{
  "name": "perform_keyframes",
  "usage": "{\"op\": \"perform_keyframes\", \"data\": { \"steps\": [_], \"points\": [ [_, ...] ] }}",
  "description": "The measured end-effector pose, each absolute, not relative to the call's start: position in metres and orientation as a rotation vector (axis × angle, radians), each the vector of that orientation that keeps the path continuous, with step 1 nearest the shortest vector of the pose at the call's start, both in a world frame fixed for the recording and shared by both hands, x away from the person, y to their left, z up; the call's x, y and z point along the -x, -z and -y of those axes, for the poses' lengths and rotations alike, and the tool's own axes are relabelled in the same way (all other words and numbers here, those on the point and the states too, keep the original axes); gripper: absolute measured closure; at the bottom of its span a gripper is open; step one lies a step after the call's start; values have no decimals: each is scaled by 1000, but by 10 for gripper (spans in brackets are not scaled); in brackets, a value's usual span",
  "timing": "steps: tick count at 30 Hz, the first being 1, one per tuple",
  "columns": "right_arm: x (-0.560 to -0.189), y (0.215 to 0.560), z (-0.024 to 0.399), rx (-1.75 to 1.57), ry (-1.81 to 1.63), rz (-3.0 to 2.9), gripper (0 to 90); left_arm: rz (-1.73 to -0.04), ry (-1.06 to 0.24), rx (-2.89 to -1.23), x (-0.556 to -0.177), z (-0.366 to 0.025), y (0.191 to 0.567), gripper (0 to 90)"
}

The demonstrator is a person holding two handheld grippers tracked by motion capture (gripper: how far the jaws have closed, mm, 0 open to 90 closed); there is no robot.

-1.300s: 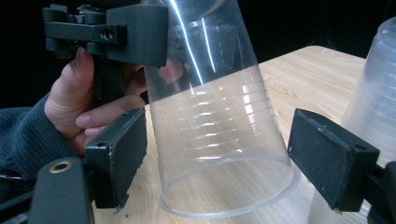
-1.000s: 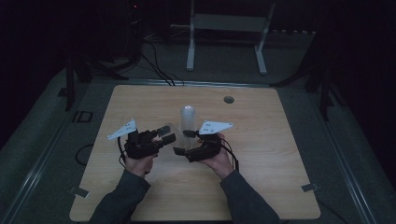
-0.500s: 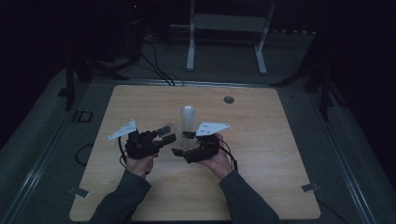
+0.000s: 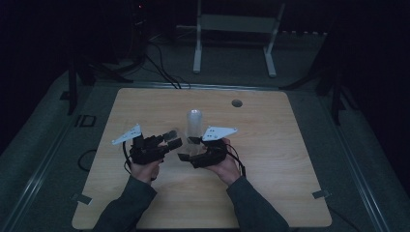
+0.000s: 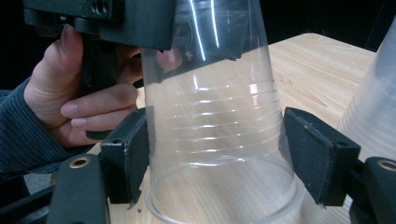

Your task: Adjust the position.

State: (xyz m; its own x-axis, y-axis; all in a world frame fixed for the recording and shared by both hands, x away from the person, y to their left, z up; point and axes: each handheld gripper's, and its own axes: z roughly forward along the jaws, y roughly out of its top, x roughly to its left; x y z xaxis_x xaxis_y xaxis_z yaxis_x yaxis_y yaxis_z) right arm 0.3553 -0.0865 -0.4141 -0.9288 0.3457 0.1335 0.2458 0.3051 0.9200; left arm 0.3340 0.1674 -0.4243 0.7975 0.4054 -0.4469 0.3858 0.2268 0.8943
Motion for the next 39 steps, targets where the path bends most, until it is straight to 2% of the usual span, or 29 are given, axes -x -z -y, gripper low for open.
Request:
{"op": "perform_keyframes", "data": {
  "steps": [6,12,15,26,39],
  "points": [
    [-355,413,87,-554,-1700,-2470,276,-700,-7,-1384,-335,-167,425,415],
    [-354,413,88,-543,-1673,-2482,276,-704,-10,-1403,-336,-167,424,354],
    [-355,413,89,-546,-1661,-2484,277,-702,2,-1436,-338,-166,423,286],
    [-356,413,93,-539,-1634,-2495,278,-703,-53,-1490,-337,-168,419,275],
    [-357,412,100,-523,-1526,-2547,278,-681,-192,-1644,-331,-165,409,263]
  ]
}}
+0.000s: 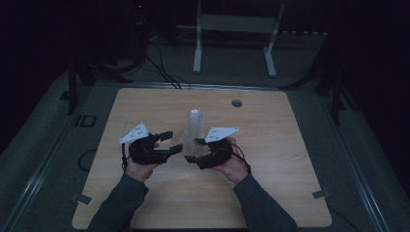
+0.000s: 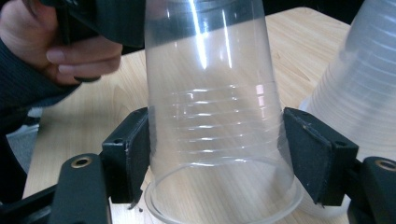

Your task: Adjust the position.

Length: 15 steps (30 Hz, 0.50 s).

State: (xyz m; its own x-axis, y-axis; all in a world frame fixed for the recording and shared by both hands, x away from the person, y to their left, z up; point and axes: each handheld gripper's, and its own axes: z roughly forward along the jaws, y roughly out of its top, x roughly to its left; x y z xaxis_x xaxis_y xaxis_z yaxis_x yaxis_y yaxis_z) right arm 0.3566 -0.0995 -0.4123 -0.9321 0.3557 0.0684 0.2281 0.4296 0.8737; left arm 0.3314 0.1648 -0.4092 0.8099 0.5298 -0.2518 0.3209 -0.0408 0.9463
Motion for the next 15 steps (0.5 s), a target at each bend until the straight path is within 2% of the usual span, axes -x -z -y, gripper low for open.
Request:
{"op": "perform_keyframes", "data": {
  "steps": [15],
  "points": [
    [-360,409,106,-460,-1333,-2630,278,-651,-212,-1701,-330,-168,404,265]
  ]
}}
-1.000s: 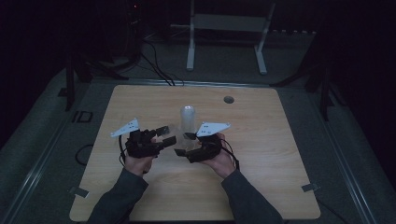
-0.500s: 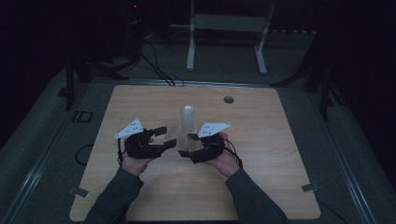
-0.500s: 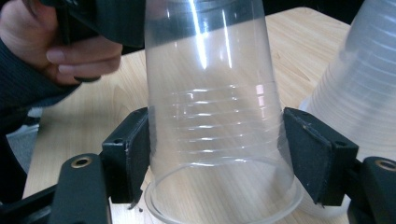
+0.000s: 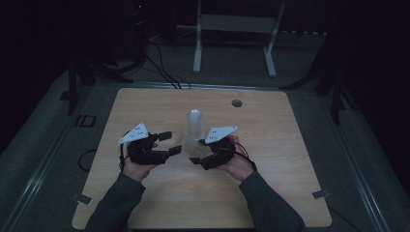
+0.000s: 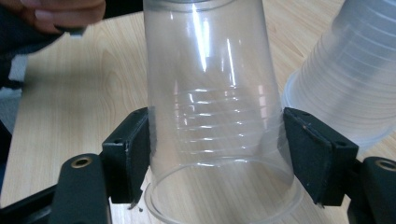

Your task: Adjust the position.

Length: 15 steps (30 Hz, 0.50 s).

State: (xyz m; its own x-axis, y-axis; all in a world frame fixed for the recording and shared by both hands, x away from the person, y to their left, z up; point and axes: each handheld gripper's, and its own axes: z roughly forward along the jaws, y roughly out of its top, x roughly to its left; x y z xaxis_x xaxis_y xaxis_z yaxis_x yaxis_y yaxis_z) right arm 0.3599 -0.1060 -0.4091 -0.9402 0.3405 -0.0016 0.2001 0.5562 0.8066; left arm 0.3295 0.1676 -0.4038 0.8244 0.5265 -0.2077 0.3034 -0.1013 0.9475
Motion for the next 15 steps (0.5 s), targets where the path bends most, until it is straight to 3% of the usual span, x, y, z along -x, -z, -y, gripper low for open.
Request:
{"op": "perform_keyframes", "data": {
  "steps": [15],
  "points": [
    [-366,405,110,-365,-1141,-2736,278,-622,-176,-1757,-334,-170,408,268]
  ]
}}
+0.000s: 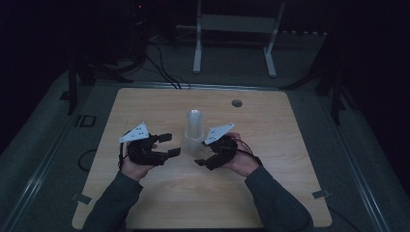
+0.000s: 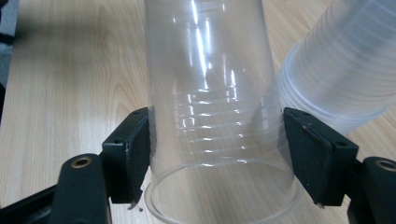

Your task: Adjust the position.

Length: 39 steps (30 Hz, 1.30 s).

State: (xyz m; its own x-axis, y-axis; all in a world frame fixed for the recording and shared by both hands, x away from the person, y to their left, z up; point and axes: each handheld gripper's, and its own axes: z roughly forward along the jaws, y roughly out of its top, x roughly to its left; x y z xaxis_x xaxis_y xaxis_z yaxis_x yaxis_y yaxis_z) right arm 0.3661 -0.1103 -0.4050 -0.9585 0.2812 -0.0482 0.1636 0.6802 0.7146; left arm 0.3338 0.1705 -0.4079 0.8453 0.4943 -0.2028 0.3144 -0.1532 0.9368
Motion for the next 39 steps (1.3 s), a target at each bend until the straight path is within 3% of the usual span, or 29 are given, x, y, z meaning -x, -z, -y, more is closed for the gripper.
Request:
{"op": "perform_keyframes", "data": {
  "steps": [39],
  "points": [
    [-375,390,106,-90,-763,-2909,282,-502,-198,-1925,-332,-160,417,294]
  ]
}}
